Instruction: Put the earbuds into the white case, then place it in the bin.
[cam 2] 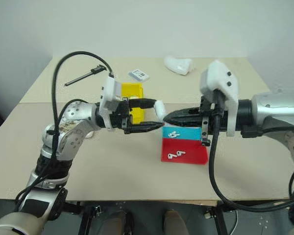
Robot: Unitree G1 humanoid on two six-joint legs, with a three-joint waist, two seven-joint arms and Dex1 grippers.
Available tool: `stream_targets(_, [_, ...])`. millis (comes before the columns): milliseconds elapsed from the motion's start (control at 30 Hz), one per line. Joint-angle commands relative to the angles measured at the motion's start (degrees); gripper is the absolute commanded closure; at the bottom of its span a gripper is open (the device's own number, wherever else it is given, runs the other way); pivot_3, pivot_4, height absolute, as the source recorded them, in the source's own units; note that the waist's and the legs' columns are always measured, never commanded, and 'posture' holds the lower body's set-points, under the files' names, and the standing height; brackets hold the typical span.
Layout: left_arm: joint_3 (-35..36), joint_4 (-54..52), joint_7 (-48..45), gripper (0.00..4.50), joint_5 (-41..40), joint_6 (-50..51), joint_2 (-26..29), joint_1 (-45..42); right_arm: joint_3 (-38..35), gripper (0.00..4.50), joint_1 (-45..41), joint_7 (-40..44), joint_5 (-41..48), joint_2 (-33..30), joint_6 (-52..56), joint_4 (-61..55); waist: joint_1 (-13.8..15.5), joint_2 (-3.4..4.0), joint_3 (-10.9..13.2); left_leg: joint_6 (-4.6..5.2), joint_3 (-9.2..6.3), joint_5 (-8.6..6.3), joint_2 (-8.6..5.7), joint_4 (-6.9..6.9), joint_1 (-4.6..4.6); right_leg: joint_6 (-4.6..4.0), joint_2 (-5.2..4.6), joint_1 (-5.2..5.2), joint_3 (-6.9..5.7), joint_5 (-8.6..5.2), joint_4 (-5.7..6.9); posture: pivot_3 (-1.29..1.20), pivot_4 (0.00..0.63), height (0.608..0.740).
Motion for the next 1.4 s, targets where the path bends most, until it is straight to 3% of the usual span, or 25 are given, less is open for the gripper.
stream_targets(33, [3.8, -0.3, 13.4, 1.62, 7.0, -2.1, -1.5, 1.4, -3.2, 4.40, 4.9, -7.0, -3.8, 3.1, -3.5, -5.5, 0.1, 0.00, 0.0, 0.00, 0.01, 0.00, 0.00, 0.00, 0.00, 0.00, 0.00, -0.03, 0.01, 0.00, 0.02, 0.00, 0.150, 0.740])
stream_targets(167, [5.5, 4.7, 27.3, 1.62, 14.8, -3.8, -5.2, 1.0, 4.4, 4.40, 8.7, -14.2, -15.6, 6.1, -7.7, -10.5, 0.2, 0.00, 0.0, -0.01, 0.00, 0.01, -0.03, 0.01, -0.02, 0.02, -0.02, -0.04, 0.01, 0.02, 0.04, 0.00, 0.150, 0.740])
stream_targets(300, [4.5, 13.2, 34.1, 1.62, 20.4, -8.0, -7.9, -1.9, 9.7, 4.40, 8.1, -16.5, -19.7, 8.7, -7.7, -11.2, 0.1, -0.02, 0.0, -0.03, 0.02, 0.02, -0.04, 0.00, 0.02, 0.05, -0.01, -0.01, -0.01, 0.04, 0.03, 0.00, 0.150, 0.740])
stream_targets(500, [4.0, 33.4, 40.1, 1.62, 25.3, -14.0, -11.2, -9.6, 11.0, 4.40, 7.6, -15.5, -21.8, 9.3, -7.8, -11.5, 0.4, -0.02, 0.0, -0.02, 0.05, 0.01, -0.10, 0.00, -0.05, 0.05, -0.02, -0.03, -0.03, 0.04, -0.07, 0.00, 0.150, 0.740])
stream_targets(533, [3.9, 35.9, 40.0, 0.93, 25.5, -15.3, -11.5, -10.4, 10.9, 4.50, 7.6, -15.5, -21.9, 9.4, -7.7, -11.5, 0.5, -0.03, 0.0, -0.02, 0.06, 0.01, -0.10, 0.00, -0.05, 0.05, -0.02, -0.03, -0.03, 0.04, -0.08, 0.00, 0.150, 0.740])
stream_targets(633, [3.8, 41.0, 39.1, 0.05, 25.9, -18.7, -12.3, -12.2, 10.4, 4.50, 7.6, -15.5, -21.8, 9.7, -7.3, -11.9, 0.5, -0.03, 0.0, -0.01, 0.09, 0.01, -0.09, 0.00, -0.08, 0.05, -0.01, -0.07, -0.03, 0.04, -0.09, 0.00, 0.150, 0.740])
stream_targets(800, [4.1, 42.9, 38.4, 0.02, 26.5, -20.7, -11.6, -12.6, 9.7, 4.50, 8.1, -15.5, -21.4, 10.3, -7.0, -12.3, 0.5, -0.03, 0.0, -0.02, 0.12, 0.01, -0.09, 0.00, -0.07, 0.05, -0.01, -0.07, -0.03, 0.04, -0.04, 0.00, 0.150, 0.740])
stream_targets(933, [4.8, 37.6, 34.9, 0.02, 24.9, -20.1, -9.7, -9.6, 9.0, 4.50, 8.7, -15.4, -21.1, 10.4, -7.0, -12.4, 0.3, -0.02, 0.0, -0.02, 0.12, 0.01, -0.09, -0.01, -0.07, 0.05, -0.01, -0.07, -0.03, 0.04, -0.03, 0.00, 0.150, 0.740])
stream_targets(1033, [7.5, 23.9, 27.7, 0.02, 18.5, -18.7, -6.4, -2.2, 7.8, 4.50, 10.4, -14.7, -21.2, 10.9, -8.6, -12.3, -0.1, -0.02, 0.0, -0.04, 0.12, 0.02, -0.05, -0.01, -0.07, 0.05, -0.01, -0.08, -0.02, 0.04, -0.03, 0.00, 0.150, 0.740])
stream_targets(1067, [8.3, 18.7, 24.6, 0.02, 16.6, -19.4, -4.4, 1.2, 7.0, 4.50, 11.4, -14.1, -21.1, 11.4, -9.6, -11.9, -0.4, -0.02, 0.0, -0.04, 0.13, 0.02, -0.01, -0.01, -0.07, 0.05, -0.01, -0.09, 0.01, 0.04, -0.03, 0.00, 0.150, 0.740])
stream_targets(1167, [12.2, 5.0, 11.2, 0.02, 0.9, -5.3, 4.4, 7.9, 5.4, 4.50, 15.0, -11.5, -21.9, 12.3, -13.7, -9.5, -0.6, -0.02, 0.0, -0.20, 0.14, 0.11, 0.06, -0.02, -0.05, 0.03, 0.03, -0.13, 0.04, 0.04, 0.05, 0.00, 0.150, 0.740])
stream_targets(1233, [14.1, -3.7, 5.9, 0.02, -4.0, -1.2, 11.3, 12.9, 4.7, 4.50, 18.1, -8.3, -22.2, 12.1, -16.2, -7.2, -0.6, -0.03, 0.0, -0.22, 0.15, 0.13, 0.08, -0.02, 0.05, 0.03, 0.03, -0.08, 0.01, 0.04, 0.10, 0.00, 0.150, 0.740])
stream_targets(1400, [22.4, -18.2, 3.0, 0.02, -17.4, 9.3, 22.3, 21.8, 1.6, 4.50, 21.6, -2.3, -18.5, 11.8, -17.9, -4.4, -0.1, -0.04, 0.0, -0.17, 0.18, 0.09, 0.04, -0.03, 0.37, 0.04, -0.06, 0.25, -0.03, 0.04, 0.04, 0.00, 0.150, 0.740])
